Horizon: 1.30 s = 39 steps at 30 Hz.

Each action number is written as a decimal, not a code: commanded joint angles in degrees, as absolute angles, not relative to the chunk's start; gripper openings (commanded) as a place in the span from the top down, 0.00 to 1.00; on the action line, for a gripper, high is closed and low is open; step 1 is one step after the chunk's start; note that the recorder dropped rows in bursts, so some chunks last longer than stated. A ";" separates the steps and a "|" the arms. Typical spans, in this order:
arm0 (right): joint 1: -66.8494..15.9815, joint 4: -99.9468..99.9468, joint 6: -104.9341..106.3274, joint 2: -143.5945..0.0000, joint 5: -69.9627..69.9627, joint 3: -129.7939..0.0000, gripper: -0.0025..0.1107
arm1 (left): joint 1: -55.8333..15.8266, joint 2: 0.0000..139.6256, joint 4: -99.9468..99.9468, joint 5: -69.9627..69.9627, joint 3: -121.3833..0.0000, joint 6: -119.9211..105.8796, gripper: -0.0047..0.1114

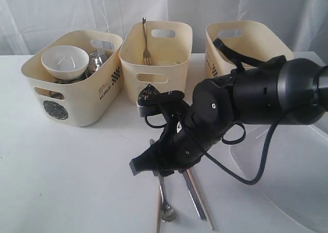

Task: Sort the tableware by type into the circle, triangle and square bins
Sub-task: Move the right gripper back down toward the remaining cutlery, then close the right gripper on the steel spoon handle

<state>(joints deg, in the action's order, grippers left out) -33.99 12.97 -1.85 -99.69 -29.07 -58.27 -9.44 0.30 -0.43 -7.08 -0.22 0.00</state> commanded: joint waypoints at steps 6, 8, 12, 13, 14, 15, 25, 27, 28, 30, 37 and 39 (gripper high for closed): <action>-34.21 14.78 -0.79 -102.60 -30.87 -58.66 0.68 | -9.30 0.00 -0.52 -7.31 0.00 0.41 0.74; -34.21 15.73 0.00 -103.38 -30.87 -58.66 0.68 | -9.30 0.00 -0.52 -7.31 0.00 0.41 0.74; -34.21 15.98 0.00 -104.57 -30.76 -58.66 0.68 | -9.30 0.00 -0.52 -7.31 0.00 0.41 0.74; -34.21 15.98 0.00 -104.73 -30.64 -58.66 0.68 | -9.30 0.00 -0.52 -7.31 0.00 0.41 0.74; -34.21 15.98 0.00 -104.83 -30.64 -58.66 0.68 | -9.30 0.00 -0.52 -7.31 0.00 0.41 0.74; -34.21 15.98 0.00 -104.83 -30.64 -58.66 0.68 | -9.30 0.00 -0.52 -7.31 0.00 0.41 0.74; -34.21 16.20 0.00 -105.08 -29.51 -58.66 0.68 | -9.30 0.00 -0.52 -7.31 0.00 0.41 0.74; -34.21 16.25 0.00 -105.47 -29.52 -58.66 0.68 | -9.30 0.00 -0.52 -7.31 0.00 0.41 0.74; -34.21 16.25 0.00 -105.81 -29.52 -58.66 0.68 | -9.30 0.00 -0.52 -7.31 0.00 0.41 0.74; -34.21 16.25 0.00 -106.51 -29.52 -58.66 0.68 | -9.30 0.00 -0.52 -7.31 0.00 0.41 0.74; -34.21 16.25 1.17 -106.64 -28.15 -58.66 0.68 | -9.30 0.00 -0.52 -7.31 0.00 0.41 0.74; -34.21 16.25 1.28 -106.64 -28.14 -58.66 0.68 | -9.30 0.00 -0.52 -7.31 0.00 0.41 0.74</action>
